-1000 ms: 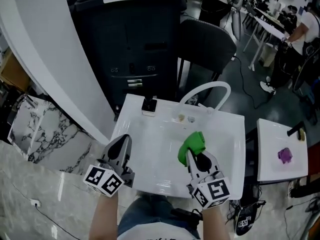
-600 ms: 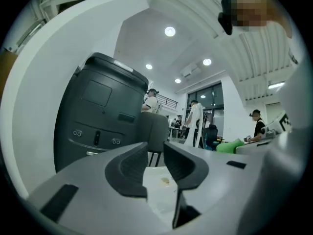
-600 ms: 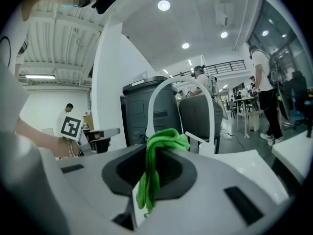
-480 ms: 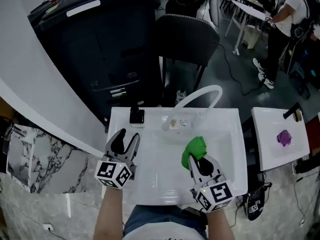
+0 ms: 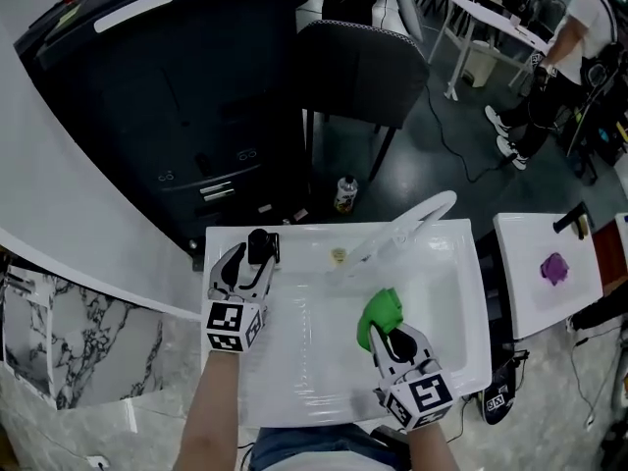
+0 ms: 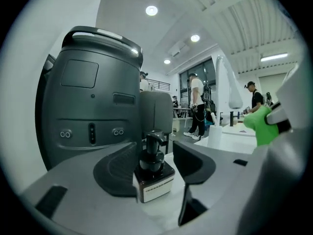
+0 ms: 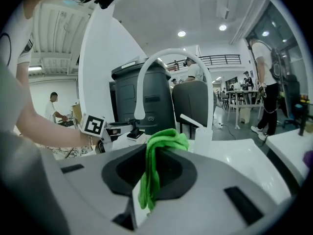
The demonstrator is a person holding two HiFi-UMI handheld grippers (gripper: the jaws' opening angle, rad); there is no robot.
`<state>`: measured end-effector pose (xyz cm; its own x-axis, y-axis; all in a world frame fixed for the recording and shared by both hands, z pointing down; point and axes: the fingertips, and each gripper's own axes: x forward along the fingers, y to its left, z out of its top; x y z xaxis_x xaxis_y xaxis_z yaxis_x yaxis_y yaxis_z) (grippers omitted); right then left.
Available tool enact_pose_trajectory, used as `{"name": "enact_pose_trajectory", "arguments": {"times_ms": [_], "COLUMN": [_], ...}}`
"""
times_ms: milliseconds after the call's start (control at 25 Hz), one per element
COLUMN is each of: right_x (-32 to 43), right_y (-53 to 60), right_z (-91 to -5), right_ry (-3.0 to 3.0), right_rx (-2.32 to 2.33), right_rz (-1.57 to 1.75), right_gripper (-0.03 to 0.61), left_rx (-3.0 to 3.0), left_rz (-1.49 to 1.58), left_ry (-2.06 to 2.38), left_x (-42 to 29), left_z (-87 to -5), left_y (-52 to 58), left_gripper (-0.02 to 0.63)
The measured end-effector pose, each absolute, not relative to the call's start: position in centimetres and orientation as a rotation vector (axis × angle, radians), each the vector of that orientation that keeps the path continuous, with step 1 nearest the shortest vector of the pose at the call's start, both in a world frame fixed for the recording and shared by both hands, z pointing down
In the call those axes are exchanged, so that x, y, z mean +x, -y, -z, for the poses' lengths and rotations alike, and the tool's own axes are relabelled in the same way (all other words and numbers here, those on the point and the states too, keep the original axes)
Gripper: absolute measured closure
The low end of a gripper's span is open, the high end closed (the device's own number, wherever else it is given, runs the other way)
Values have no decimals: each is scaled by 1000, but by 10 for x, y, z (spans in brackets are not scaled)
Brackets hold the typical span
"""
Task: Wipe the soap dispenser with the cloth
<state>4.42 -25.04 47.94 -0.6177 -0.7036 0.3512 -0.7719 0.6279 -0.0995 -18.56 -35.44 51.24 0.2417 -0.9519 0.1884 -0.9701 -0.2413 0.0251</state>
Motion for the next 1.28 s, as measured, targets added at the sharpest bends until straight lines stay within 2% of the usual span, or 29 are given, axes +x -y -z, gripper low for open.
{"name": "enact_pose_trajectory", "arguments": {"times_ms": [160, 600, 1280], "right_x": [43, 35, 31], "right_y": [250, 245, 233], "right_z": [-493, -507, -477], "right_ry": [2539, 2510, 2593], "right_rx": [1191, 1163, 1152], "right_rz": [-373, -369, -303], "right_gripper": [531, 531, 531], "left_rx": [2400, 2502, 2414], "left_rz": [-221, -222, -167], "left_ry": [1827, 1837, 1739], "left_x": [-186, -185, -183], "left_z": [-520, -517, -491], "left_y": [369, 380, 358], "left_gripper": [438, 520, 523]}}
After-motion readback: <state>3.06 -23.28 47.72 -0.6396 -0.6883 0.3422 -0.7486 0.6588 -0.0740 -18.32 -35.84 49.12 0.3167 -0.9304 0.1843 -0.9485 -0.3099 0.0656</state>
